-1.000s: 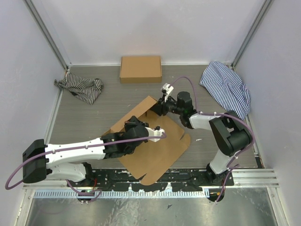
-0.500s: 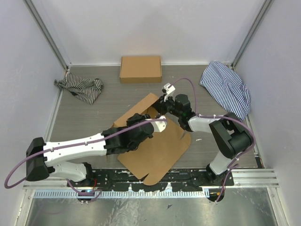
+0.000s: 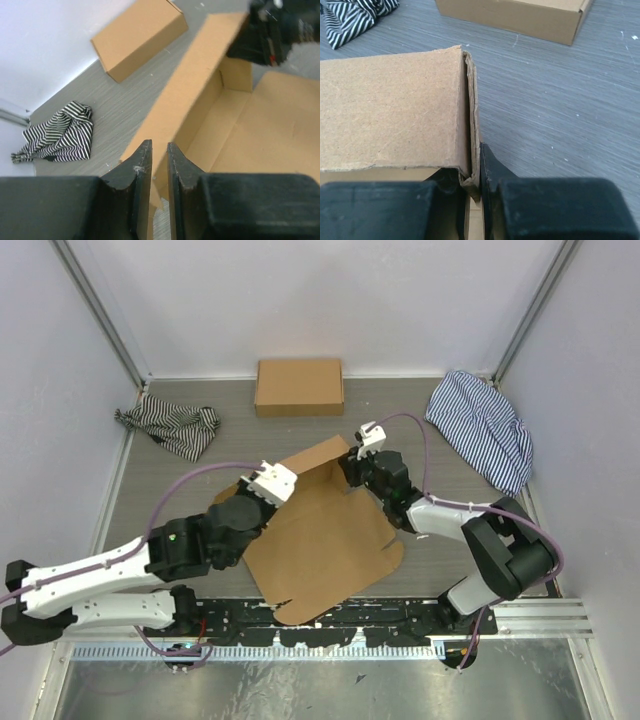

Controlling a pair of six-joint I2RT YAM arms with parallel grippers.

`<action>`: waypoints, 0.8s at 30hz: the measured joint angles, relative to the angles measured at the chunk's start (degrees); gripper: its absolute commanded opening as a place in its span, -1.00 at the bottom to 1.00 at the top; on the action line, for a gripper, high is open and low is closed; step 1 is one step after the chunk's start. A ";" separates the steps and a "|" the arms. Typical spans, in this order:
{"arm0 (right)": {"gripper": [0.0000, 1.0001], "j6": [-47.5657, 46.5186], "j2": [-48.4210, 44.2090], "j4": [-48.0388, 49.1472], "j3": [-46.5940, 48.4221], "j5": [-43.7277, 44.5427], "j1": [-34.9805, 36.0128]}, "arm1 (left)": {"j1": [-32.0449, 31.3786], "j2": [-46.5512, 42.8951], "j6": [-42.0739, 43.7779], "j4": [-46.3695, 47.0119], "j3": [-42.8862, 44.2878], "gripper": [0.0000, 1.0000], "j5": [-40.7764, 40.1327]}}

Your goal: Fold the paper box

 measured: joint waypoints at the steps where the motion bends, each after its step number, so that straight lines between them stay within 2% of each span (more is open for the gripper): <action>1: -0.98 -0.04 -0.52 -0.04 -0.74 1.07 0.24 | 0.00 -1.88 -0.33 1.14 -0.83 -0.49 -1.27; 6: -0.98 -0.22 -2.86 -1.33 -2.99 6.73 2.05 | 1.57 -5.14 -0.79 7.69 -2.67 -0.39 -8.22; 9: -0.98 -0.24 -5.16 -5.33 -2.75 10.64 3.17 | 7.08 -2.40 -2.56 9.07 -1.90 -0.40 -9.29; 11: -0.98 -0.17 -6.45 -9.22 -1.88 12.79 3.69 | 13.16 0.59 -4.81 8.72 -0.63 -0.56 -6.99; 13: -0.98 -0.02 -7.28 -12.39 -0.96 14.16 3.93 | 21.09 4.50 -7.58 7.98 1.66 -0.60 -2.05; 15: -0.98 0.11 -7.85 -14.40 -0.44 15.06 4.13 | 25.68 7.65 -8.63 8.61 3.23 -0.62 0.61; 24: -0.97 1.27 -8.00 -16.61 -0.09 16.15 4.55 | 27.28 16.13 -10.36 16.06 3.37 -0.62 10.56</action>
